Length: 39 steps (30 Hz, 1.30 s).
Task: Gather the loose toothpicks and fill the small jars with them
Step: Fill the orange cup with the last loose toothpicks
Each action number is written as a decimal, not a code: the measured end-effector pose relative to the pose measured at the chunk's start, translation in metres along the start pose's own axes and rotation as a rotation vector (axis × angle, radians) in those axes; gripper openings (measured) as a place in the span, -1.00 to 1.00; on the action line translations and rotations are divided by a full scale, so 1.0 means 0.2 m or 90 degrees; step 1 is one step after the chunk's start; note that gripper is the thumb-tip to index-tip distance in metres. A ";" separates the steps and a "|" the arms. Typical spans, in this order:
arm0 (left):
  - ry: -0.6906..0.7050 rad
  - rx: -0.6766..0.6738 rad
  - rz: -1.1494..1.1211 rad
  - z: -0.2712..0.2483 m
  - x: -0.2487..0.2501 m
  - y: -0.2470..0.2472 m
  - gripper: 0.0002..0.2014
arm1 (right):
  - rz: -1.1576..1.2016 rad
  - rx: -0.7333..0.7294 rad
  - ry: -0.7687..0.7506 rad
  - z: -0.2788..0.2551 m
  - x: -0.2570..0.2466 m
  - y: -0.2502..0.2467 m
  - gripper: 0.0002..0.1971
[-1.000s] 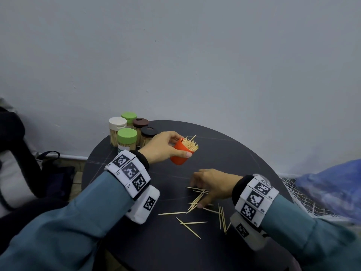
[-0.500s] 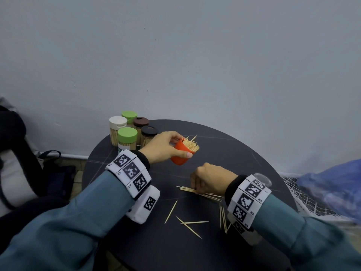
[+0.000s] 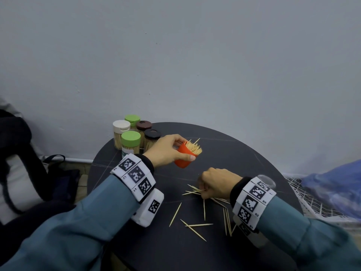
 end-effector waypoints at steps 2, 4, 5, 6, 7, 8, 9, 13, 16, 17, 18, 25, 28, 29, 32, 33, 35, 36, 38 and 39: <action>0.002 0.004 -0.002 0.00 0.00 0.00 -0.39 | 0.023 0.016 0.005 -0.01 0.02 -0.01 -0.77; 0.003 0.003 -0.004 0.00 0.00 0.00 -0.39 | 0.060 0.051 0.005 -0.01 0.05 -0.04 -0.80; 0.003 -0.001 -0.004 0.01 0.00 0.00 -0.40 | 0.084 0.074 0.005 -0.02 0.07 -0.06 -0.83; 0.005 -0.003 -0.005 0.00 0.00 0.00 -0.40 | 0.111 0.100 0.005 -0.02 0.09 -0.07 -0.86; 0.005 -0.004 -0.007 0.00 0.01 0.00 -0.40 | 0.140 0.123 0.007 -0.03 0.12 -0.09 -0.92; 0.005 -0.004 -0.008 0.00 0.01 0.00 -0.41 | 0.171 0.144 0.005 -0.04 0.13 -0.11 -0.98; 0.005 -0.003 -0.008 0.00 0.01 0.00 -0.42 | 0.201 0.163 0.004 -0.05 0.15 -0.12 -0.96; 0.010 -0.006 -0.012 0.01 0.01 0.01 -0.43 | 0.280 0.241 0.015 -0.08 0.23 -0.18 -0.89; 0.010 -0.010 -0.010 0.01 0.01 0.01 -0.44 | 0.289 0.306 0.028 -0.11 0.28 -0.27 -0.92; 0.010 -0.010 -0.006 0.01 0.01 0.01 -0.44 | 0.293 0.333 0.032 -0.13 0.30 -0.31 -0.93; 0.010 -0.012 -0.005 0.01 0.01 0.01 -0.44 | 0.301 0.361 0.035 -0.14 0.31 -0.36 -0.93; 0.010 -0.020 -0.014 0.01 0.00 0.02 -0.44 | 0.272 0.477 -0.016 -0.23 0.27 -0.70 -0.96; 0.018 -0.011 -0.014 0.01 0.00 0.02 -0.46 | 0.216 0.283 -0.051 -0.11 0.17 -0.66 -0.92; 0.018 -0.011 -0.016 0.02 0.00 0.02 -0.47 | 0.196 0.246 -0.055 -0.08 0.14 -0.64 -0.90; 0.015 -0.015 -0.031 0.02 -0.01 0.02 -0.46 | 0.171 0.223 -0.071 -0.02 0.07 -0.62 -0.88; 0.014 -0.016 -0.035 0.03 -0.01 0.02 -0.45 | 0.168 0.223 -0.078 -0.01 0.05 -0.63 -0.87; 0.013 -0.019 -0.042 0.03 -0.02 0.02 -0.44 | 0.165 0.226 -0.089 0.01 0.03 -0.64 -0.84; 0.012 -0.020 -0.044 0.03 -0.02 0.02 -0.42 | 0.169 0.230 -0.092 0.01 0.02 -0.65 -0.82; 0.012 -0.023 -0.047 0.03 -0.02 0.02 -0.41 | 0.168 0.231 -0.092 0.01 0.02 -0.67 -0.78; 0.014 -0.025 -0.046 0.03 -0.02 0.02 -0.41 | 0.163 0.223 -0.091 0.01 0.02 -0.68 -0.76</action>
Point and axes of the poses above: each hand's wrist, its own z-axis towards the middle knuckle, its own y-axis out of the palm, x = y × z, the point moved 10 cm from there along z, towards the middle knuckle, and after that the axes turned 12 degrees about -y, right-handed, at the moved point
